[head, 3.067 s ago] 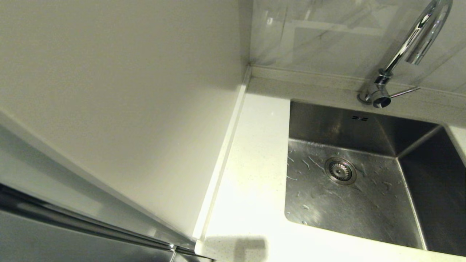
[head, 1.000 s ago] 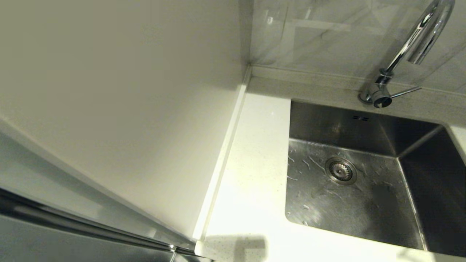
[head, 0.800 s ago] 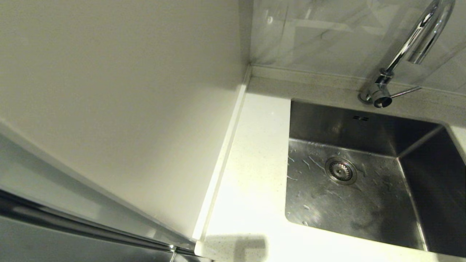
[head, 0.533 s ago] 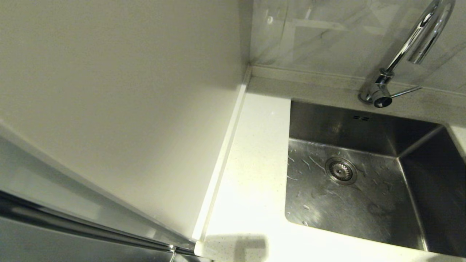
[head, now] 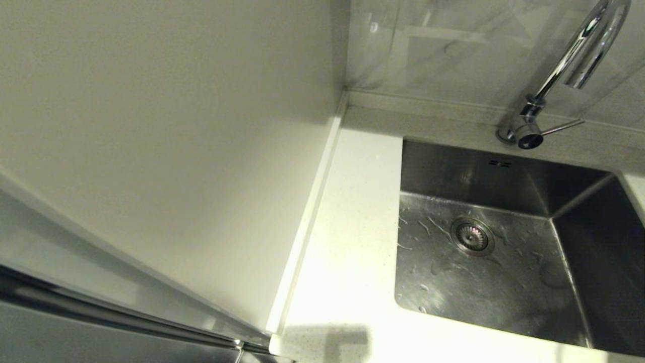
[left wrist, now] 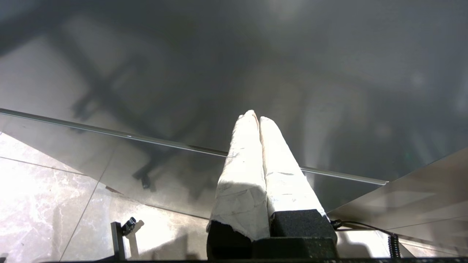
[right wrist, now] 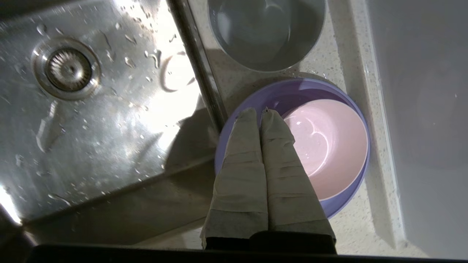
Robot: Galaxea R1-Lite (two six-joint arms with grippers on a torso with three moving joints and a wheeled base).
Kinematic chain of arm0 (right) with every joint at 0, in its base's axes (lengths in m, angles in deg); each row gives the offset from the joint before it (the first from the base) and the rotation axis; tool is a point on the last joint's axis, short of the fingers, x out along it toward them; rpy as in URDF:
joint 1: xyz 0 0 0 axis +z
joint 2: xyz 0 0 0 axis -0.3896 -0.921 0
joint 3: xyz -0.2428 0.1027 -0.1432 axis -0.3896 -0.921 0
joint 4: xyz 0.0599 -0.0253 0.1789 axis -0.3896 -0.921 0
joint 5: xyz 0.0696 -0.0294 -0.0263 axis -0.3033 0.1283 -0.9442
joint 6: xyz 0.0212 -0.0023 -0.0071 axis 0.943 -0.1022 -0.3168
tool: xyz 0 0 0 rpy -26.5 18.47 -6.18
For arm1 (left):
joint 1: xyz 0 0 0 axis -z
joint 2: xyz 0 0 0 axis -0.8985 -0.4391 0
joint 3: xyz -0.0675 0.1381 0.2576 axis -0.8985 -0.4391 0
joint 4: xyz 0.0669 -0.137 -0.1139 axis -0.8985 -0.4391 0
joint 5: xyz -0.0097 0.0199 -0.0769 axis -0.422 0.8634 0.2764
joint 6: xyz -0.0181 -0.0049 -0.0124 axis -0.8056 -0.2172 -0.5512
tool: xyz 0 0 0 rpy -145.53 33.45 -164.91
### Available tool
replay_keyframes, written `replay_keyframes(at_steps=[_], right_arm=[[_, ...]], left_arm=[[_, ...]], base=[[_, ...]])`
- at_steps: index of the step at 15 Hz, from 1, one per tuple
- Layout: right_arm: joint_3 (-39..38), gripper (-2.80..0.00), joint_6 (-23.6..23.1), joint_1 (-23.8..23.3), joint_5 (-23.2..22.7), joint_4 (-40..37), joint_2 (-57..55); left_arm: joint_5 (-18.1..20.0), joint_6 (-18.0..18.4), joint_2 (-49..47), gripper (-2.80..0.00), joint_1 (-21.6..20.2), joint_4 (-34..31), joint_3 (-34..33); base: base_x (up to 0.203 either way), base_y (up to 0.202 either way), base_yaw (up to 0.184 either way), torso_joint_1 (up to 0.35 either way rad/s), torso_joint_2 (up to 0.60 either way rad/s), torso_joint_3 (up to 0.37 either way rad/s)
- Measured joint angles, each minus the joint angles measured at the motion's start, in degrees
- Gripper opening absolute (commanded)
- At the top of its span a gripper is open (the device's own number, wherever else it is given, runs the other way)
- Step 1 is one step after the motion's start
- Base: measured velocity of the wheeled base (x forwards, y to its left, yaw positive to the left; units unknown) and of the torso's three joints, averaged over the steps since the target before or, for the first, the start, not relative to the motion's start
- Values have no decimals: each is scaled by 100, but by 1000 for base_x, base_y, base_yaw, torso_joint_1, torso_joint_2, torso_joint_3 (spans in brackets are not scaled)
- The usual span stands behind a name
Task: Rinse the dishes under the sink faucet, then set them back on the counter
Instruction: Put a bowl into the sink
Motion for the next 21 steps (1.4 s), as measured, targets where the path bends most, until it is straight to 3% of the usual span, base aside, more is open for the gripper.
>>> replay_keyframes(at_steps=[7, 9, 12, 13, 15, 21], right_arm=[[-229, -280, -322, 107, -203, 93, -295], [-448, -280, -380, 132, -205, 449, -356], [-1206, -280, -970, 146, -205, 1320, -398], [-1448, 0, -1129, 146, -191, 1706, -409], [-1682, 0, -1224, 146, -181, 2210, -428], [-1827, 0, -1224, 314, -216, 2207, -464]], left_arm=[[0, 1, 0, -280, 0, 0, 0], [0, 1, 0, -280, 0, 0, 0], [0, 1, 0, -280, 0, -2, 0], [0, -2, 0, -280, 0, 0, 0], [0, -2, 0, -280, 0, 0, 0], [2, -4, 0, -280, 0, -2, 0]], base=[[0, 0, 0, 0, 0, 0], [0, 0, 0, 0, 0, 0], [0, 0, 0, 0, 0, 0], [0, 0, 0, 0, 0, 0], [0, 0, 0, 0, 0, 0], [0, 0, 0, 0, 0, 0]])
